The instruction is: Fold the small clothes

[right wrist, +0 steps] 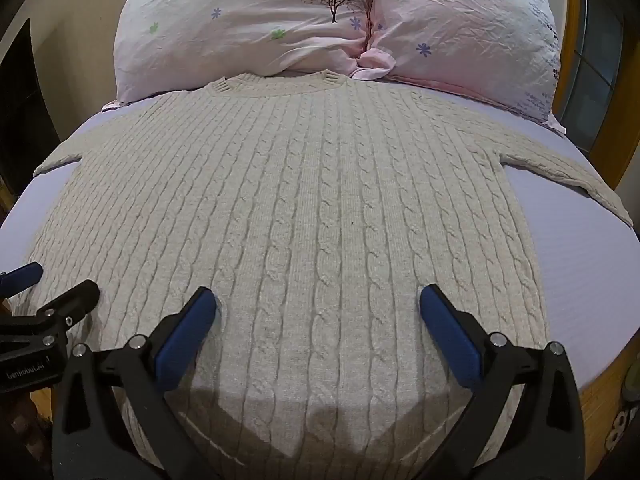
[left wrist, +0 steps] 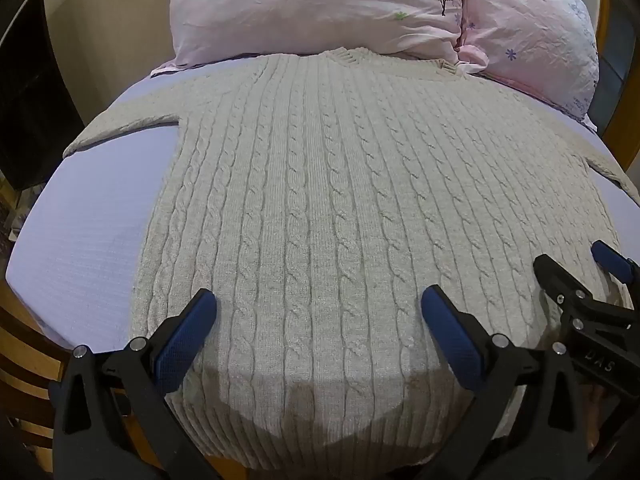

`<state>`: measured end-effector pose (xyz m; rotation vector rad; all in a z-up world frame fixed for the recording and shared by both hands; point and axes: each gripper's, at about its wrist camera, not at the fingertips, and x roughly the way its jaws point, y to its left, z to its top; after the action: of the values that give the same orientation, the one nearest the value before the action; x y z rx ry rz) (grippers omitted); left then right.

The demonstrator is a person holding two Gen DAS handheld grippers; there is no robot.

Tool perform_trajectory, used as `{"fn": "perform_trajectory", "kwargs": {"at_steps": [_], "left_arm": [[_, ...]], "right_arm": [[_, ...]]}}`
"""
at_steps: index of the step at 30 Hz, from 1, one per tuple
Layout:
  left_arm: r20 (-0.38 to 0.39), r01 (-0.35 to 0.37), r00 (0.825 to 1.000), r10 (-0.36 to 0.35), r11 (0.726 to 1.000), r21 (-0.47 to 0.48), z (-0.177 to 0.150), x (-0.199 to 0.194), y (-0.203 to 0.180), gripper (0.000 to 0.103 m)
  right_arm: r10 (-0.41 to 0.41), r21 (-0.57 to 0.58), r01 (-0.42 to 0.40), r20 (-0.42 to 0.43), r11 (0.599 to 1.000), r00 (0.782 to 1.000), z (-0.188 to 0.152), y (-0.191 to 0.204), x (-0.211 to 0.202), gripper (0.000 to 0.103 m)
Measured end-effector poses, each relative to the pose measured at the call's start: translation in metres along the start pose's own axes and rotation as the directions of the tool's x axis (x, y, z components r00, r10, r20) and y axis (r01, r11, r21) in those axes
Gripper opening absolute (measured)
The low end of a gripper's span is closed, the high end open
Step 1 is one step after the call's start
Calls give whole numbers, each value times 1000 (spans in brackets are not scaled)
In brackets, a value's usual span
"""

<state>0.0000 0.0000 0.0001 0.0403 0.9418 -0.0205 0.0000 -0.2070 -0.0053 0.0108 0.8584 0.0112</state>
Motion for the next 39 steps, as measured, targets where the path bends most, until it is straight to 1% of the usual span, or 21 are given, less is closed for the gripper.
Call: {"fn": "perform_trajectory", "kwargs": {"at_steps": [39], "left_arm": [[7,-1,1000,1,1000,1,0,0,0,102]], "right_arm": [[0,2,0,10,1000,1000,0,-2,-2,101]]}}
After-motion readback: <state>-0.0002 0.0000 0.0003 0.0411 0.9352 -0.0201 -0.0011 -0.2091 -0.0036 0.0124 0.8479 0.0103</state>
